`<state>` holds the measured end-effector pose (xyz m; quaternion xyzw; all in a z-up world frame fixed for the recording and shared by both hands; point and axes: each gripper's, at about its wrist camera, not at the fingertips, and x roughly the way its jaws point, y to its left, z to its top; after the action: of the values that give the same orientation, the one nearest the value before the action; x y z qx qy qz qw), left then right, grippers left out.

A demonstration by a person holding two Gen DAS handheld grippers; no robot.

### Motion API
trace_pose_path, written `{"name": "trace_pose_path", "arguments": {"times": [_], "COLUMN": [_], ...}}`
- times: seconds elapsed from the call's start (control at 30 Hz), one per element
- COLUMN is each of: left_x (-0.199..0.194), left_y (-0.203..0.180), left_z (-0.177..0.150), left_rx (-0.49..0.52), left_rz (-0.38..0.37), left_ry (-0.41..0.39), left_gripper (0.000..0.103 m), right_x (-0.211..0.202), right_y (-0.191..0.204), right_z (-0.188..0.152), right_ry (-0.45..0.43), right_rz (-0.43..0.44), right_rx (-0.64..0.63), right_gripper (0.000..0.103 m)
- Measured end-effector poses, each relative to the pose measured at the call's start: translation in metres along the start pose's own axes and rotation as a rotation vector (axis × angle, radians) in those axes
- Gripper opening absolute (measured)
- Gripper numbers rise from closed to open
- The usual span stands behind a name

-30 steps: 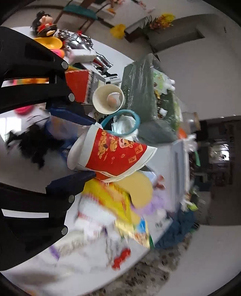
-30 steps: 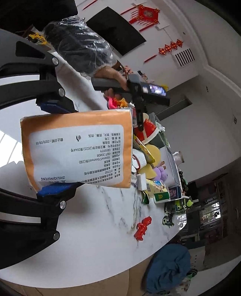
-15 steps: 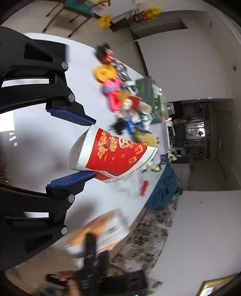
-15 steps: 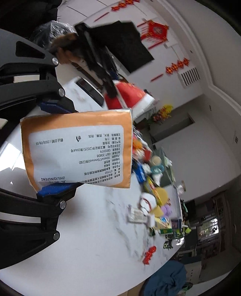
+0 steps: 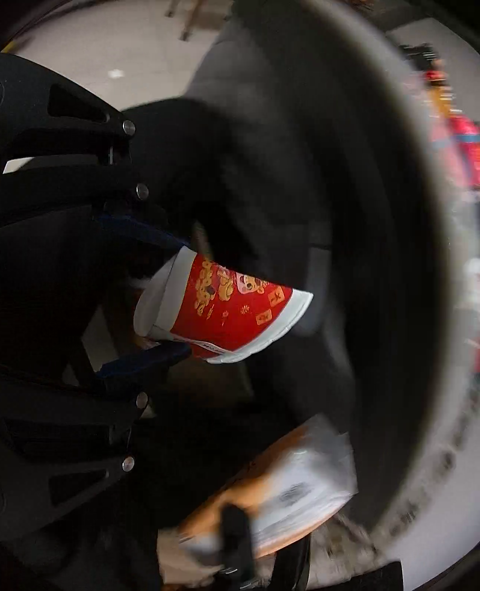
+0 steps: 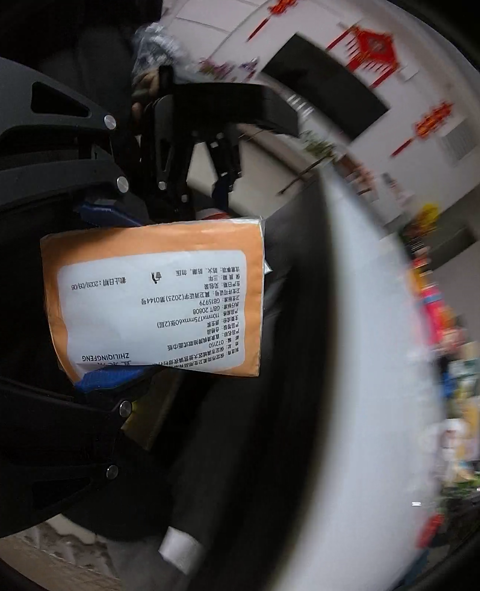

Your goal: Collect trash

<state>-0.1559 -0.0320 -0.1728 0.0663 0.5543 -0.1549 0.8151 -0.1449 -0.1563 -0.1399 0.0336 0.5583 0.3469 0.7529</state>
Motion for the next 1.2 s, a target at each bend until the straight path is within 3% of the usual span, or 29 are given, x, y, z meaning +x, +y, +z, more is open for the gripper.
{"name": "trace_pose_path", "arguments": {"times": [0.03, 0.1, 0.13, 0.2, 0.37, 0.5, 0.63, 0.73, 0.8, 0.97, 1.03, 1.13, 1.2], "left_x": [0.022, 0.052, 0.062, 0.063, 0.027, -0.016, -0.073, -0.117, -0.138, -0.159, -0.164, -0.162, -0.159], "left_y": [0.001, 0.002, 0.003, 0.003, -0.002, 0.0, 0.007, 0.017, 0.022, 0.037, 0.038, 0.049, 0.059], "left_z": [-0.001, -0.003, -0.006, -0.008, -0.003, 0.012, 0.028, 0.057, 0.082, 0.144, 0.174, 0.215, 0.24], "left_rx": [0.003, -0.015, -0.014, -0.016, 0.003, 0.017, -0.018, -0.044, -0.061, -0.074, -0.075, -0.098, -0.132], "left_rz": [-0.018, 0.02, 0.024, 0.05, 0.161, 0.237, 0.259, 0.292, 0.32, 0.368, 0.404, 0.434, 0.408], "left_ry": [0.07, 0.182, 0.221, 0.223, 0.092, -0.023, -0.134, -0.247, -0.333, -0.444, -0.478, -0.517, -0.538], "left_gripper": [0.061, 0.076, 0.076, 0.076, 0.08, 0.08, 0.08, 0.083, 0.088, 0.088, 0.088, 0.091, 0.091], "right_x": [0.023, 0.062, 0.074, 0.077, 0.024, -0.058, -0.136, -0.171, -0.183, -0.205, -0.214, -0.205, -0.196], "right_y": [-0.009, -0.018, -0.018, -0.013, 0.009, 0.024, 0.034, 0.03, 0.027, 0.014, 0.005, 0.001, -0.006], "right_z": [-0.003, -0.009, -0.013, -0.019, -0.023, -0.013, 0.023, 0.061, 0.083, 0.151, 0.174, 0.212, 0.231], "right_ry": [0.065, 0.184, 0.2, 0.203, 0.059, -0.141, -0.372, -0.508, -0.558, -0.696, -0.749, -0.792, -0.807], "right_rz": [-0.022, -0.081, -0.128, -0.138, -0.112, -0.111, -0.147, -0.165, -0.201, -0.231, -0.283, -0.345, -0.372], "right_rx": [0.018, 0.012, -0.022, -0.056, -0.112, -0.124, -0.141, -0.125, -0.112, -0.091, -0.089, -0.098, -0.086], "right_gripper": [0.067, 0.075, 0.074, 0.074, 0.074, 0.083, 0.096, 0.098, 0.097, 0.098, 0.098, 0.098, 0.098]}}
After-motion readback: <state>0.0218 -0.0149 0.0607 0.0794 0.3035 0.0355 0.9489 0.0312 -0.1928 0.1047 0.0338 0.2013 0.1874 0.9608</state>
